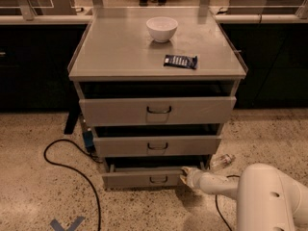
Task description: Open bottom drawer
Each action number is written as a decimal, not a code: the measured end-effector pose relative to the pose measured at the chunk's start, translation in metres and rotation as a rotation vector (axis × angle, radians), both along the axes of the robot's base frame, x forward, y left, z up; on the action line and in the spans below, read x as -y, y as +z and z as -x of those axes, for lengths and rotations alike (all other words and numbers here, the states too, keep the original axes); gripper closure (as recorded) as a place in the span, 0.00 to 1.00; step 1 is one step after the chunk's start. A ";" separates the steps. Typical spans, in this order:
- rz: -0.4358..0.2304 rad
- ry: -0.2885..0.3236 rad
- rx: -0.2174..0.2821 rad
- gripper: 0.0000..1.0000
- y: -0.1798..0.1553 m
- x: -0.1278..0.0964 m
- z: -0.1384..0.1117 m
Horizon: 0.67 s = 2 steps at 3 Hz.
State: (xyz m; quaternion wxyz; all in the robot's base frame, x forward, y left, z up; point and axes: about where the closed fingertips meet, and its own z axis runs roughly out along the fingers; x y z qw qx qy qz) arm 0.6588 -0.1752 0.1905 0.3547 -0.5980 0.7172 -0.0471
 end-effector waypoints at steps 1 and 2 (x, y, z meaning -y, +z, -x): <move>0.000 0.000 0.000 0.11 0.000 0.000 0.000; 0.000 0.000 0.000 0.00 0.000 0.000 0.000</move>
Offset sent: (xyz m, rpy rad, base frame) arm 0.0000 0.0000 0.0000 0.0000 0.0000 0.0000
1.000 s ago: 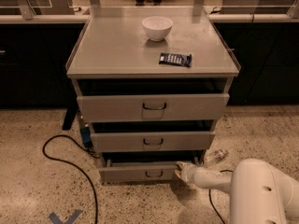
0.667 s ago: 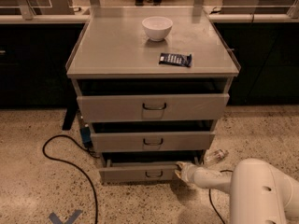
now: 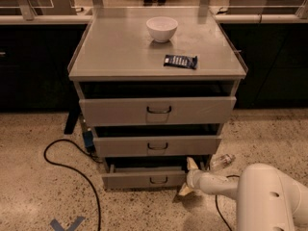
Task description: Open bottom drawer
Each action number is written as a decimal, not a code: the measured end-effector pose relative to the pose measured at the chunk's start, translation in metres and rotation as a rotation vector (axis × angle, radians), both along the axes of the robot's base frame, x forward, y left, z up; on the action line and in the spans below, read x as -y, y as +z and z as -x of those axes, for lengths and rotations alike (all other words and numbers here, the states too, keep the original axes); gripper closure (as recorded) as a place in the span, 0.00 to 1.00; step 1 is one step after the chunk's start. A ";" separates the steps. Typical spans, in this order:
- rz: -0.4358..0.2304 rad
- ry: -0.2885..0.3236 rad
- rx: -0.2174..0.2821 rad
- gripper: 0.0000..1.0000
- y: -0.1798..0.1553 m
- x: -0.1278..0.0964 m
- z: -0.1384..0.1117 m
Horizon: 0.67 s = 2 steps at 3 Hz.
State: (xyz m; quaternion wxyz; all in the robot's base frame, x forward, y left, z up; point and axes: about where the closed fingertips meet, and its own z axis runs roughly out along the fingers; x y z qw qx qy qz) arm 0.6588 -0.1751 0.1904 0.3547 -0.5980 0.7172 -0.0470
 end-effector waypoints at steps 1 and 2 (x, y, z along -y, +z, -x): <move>0.000 0.000 0.000 0.00 0.000 0.000 0.000; -0.005 -0.030 -0.042 0.00 -0.018 0.008 -0.004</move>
Offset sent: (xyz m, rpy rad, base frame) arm 0.0108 -0.0260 -0.0454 0.0166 0.1046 -0.0749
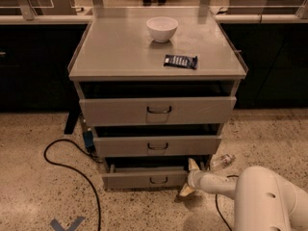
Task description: Open bottom drawer
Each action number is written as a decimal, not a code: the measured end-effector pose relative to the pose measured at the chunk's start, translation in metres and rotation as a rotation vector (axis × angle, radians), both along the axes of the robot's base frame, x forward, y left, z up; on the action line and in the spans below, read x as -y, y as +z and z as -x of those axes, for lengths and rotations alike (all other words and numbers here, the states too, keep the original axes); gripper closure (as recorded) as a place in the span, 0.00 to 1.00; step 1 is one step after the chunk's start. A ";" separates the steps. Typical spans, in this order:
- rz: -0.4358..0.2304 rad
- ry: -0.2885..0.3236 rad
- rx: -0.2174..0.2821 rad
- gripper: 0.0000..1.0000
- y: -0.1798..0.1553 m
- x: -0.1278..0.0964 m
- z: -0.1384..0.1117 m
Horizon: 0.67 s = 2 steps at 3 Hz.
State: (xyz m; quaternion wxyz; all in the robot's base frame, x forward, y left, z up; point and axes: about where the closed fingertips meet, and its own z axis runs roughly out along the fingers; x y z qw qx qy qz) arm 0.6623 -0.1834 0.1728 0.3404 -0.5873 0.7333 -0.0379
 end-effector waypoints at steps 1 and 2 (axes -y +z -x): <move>0.000 0.000 0.000 0.00 0.000 0.000 0.000; 0.000 0.000 0.000 0.18 0.000 0.000 0.000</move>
Offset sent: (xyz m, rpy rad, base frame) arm 0.0000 0.0000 0.0000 0.0000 0.0000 0.0000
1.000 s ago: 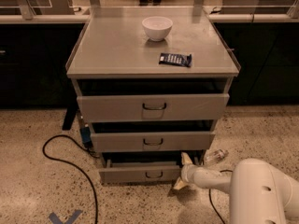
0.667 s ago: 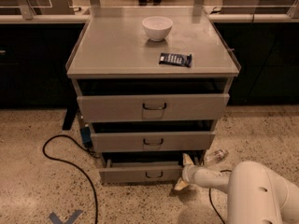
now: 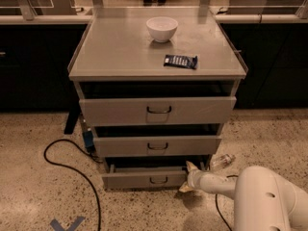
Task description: Open bottom drawer
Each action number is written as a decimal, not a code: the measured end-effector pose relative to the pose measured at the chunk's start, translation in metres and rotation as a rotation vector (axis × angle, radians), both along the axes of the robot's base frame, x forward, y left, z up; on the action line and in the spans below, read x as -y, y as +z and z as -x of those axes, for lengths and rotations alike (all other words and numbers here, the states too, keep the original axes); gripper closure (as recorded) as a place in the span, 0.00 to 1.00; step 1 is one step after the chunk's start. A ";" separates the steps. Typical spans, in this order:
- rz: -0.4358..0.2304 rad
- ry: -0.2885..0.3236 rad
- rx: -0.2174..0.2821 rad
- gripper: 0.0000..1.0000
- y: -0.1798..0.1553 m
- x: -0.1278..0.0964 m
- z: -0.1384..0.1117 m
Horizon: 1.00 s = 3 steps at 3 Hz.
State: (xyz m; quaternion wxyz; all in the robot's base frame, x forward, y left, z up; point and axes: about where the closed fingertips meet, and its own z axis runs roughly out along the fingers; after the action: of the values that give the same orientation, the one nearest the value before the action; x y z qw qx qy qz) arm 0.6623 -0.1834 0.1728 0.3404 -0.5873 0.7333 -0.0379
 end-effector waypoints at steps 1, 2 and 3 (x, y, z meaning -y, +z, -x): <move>0.000 0.000 0.000 0.42 0.000 0.000 0.000; 0.000 0.000 0.000 0.64 0.000 0.000 0.000; 0.000 0.000 0.000 0.89 0.000 0.000 0.000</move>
Offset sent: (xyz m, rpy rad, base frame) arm 0.0000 0.0000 0.0000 0.0000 0.0000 0.0000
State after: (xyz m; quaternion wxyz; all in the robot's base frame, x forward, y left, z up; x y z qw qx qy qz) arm 0.6623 -0.1833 0.1727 0.3404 -0.5873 0.7333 -0.0378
